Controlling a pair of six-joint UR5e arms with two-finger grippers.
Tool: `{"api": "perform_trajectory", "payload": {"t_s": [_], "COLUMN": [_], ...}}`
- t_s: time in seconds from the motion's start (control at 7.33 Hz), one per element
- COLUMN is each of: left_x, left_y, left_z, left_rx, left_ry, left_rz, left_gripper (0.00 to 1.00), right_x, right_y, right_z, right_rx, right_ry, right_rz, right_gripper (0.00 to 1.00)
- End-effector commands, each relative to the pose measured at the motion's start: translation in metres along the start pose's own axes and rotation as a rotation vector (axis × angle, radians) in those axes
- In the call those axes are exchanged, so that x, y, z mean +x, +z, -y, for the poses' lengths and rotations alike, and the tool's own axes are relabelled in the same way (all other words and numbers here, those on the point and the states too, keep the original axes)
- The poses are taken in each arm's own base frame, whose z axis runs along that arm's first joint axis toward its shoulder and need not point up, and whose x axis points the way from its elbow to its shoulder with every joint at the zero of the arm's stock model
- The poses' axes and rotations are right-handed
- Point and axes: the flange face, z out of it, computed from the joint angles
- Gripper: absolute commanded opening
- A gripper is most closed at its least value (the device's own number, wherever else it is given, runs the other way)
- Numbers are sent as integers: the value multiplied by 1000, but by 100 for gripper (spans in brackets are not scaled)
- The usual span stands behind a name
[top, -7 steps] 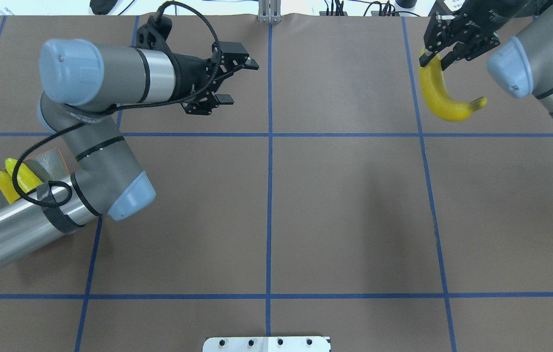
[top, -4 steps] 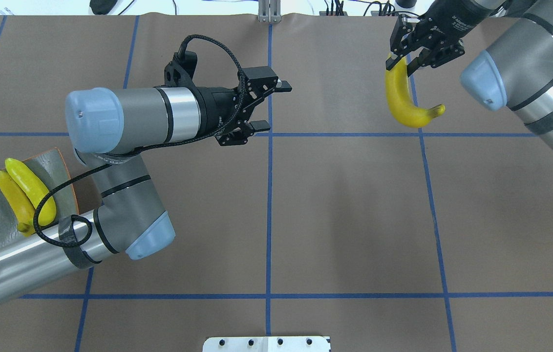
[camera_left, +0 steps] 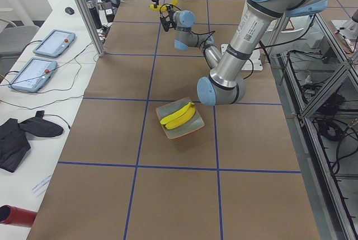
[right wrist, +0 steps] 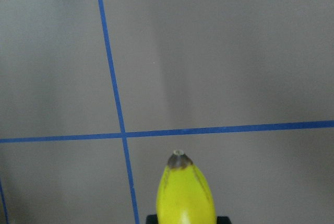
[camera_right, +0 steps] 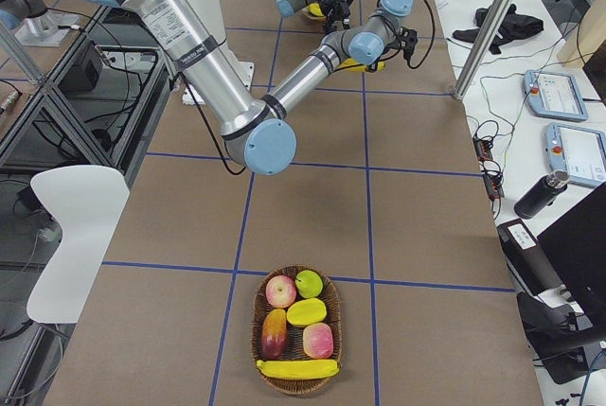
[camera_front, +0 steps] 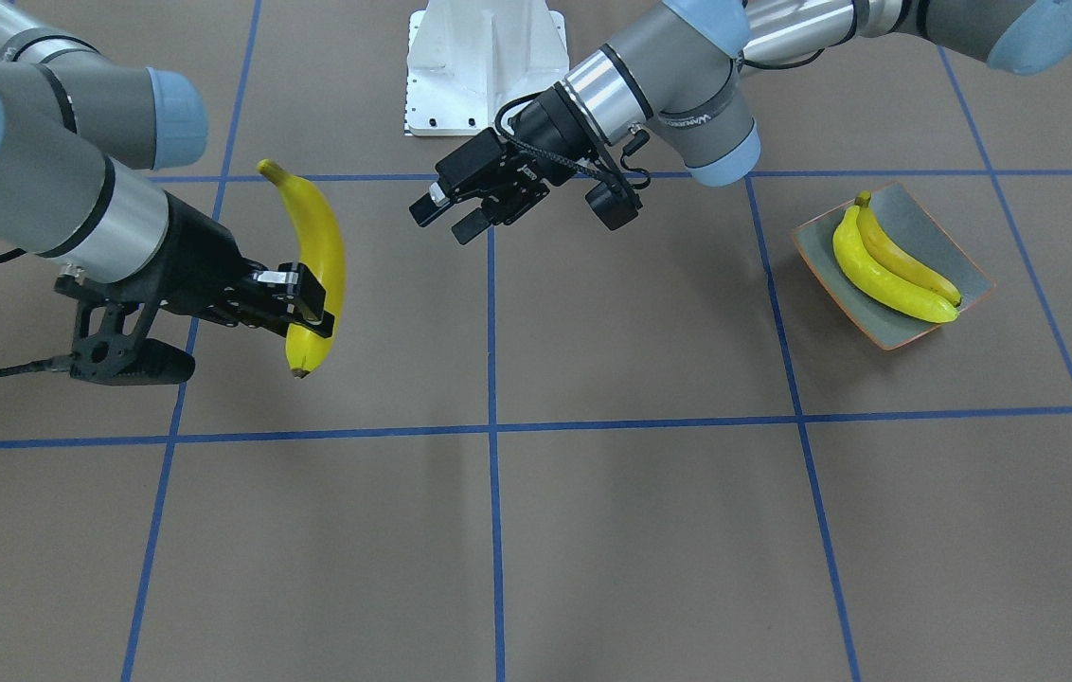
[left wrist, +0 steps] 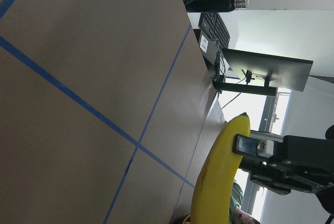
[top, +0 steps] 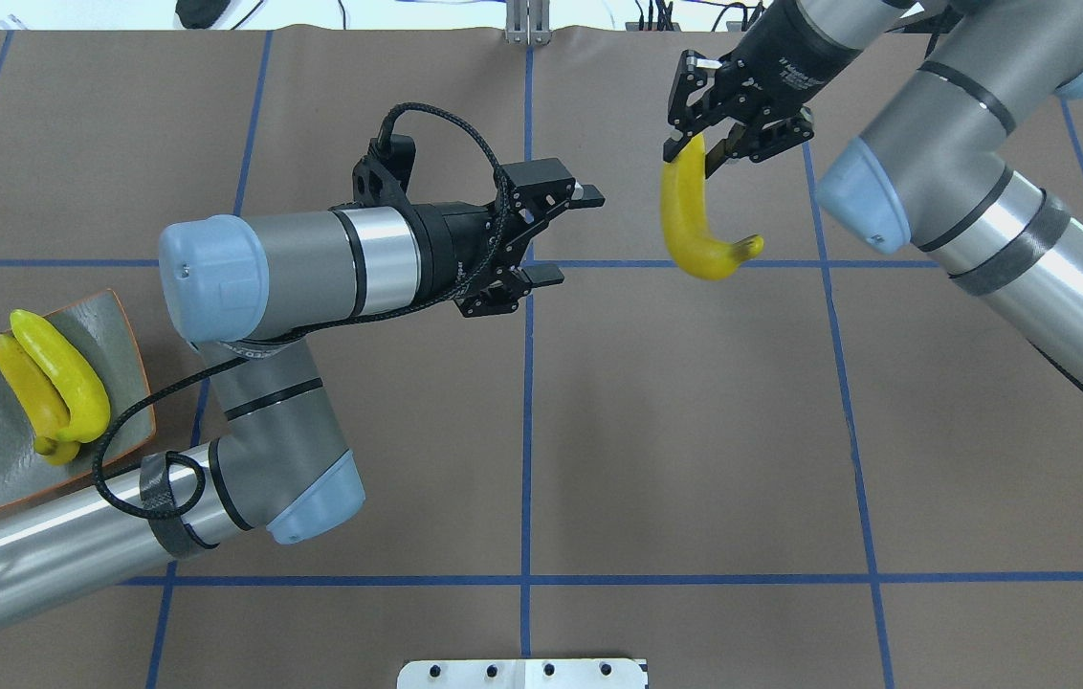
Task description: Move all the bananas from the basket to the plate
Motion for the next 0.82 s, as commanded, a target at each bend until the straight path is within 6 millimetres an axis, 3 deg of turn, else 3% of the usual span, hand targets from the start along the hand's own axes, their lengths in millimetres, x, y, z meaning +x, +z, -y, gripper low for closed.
{"api": "perform_trajectory", "payload": {"t_s": [0.0,0.41,0.68], "left_x": [1,-7,-12], "left_y": [2,8,11], "left_z": [-1,2,0], "left_rx": [0,7,4], "left_ry": [1,1,1], "left_rz": [0,19,29], "left_gripper": [100,100,100], "right_x": [-35,-52,-53], "right_y": [27,29,27], "right_z": [-25,-50,-51], "right_rx": [40,69,70], "right_ry": [3,12,10], "right_rz": [-9,9,12], "right_gripper": [0,0,0]}}
